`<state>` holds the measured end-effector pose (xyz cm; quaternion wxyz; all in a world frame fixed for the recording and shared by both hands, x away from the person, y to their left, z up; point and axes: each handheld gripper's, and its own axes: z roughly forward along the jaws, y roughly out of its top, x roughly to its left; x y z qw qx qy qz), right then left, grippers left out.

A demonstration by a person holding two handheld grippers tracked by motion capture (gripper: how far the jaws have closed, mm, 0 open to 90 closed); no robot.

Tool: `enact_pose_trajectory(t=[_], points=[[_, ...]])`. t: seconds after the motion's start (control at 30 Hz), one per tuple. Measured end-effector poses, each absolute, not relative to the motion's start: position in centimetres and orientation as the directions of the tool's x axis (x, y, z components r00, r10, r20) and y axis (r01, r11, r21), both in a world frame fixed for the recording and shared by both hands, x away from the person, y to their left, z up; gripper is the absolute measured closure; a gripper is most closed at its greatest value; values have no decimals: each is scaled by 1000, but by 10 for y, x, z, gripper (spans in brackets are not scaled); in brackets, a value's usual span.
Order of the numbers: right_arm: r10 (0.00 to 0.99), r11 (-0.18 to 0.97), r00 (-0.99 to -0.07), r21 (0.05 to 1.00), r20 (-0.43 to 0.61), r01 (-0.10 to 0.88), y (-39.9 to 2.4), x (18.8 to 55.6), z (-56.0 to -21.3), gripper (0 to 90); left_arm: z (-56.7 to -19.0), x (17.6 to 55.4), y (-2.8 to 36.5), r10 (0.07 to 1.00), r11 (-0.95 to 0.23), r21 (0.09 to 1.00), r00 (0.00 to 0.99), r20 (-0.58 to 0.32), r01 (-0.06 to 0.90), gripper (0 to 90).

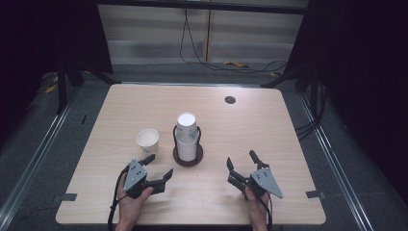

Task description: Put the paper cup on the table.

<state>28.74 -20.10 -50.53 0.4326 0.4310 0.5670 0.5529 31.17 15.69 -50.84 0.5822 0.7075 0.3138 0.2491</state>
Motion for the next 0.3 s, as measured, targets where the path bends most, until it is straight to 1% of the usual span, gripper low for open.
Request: enact_pose_trajectory(t=[0.1, 0.23, 0.27, 0.3], points=[[967, 18, -255, 1000, -14, 11, -201, 287, -505, 159, -509, 309, 160, 738, -103, 986, 675, -13, 132, 174], [966, 17, -257, 1000, -13, 11, -201, 287, -505, 159, -510, 305, 159, 729, -122, 989, 684, 35, 80, 174], [966, 17, -258, 1000, -13, 11, -201, 287, -505, 159, -510, 304, 160, 726, -117, 991, 687, 37, 70, 175], [967, 16, -256, 1000, -12, 13, -201, 287, -505, 159, -510, 304, 161, 727, -97, 992, 686, 18, 77, 176]])
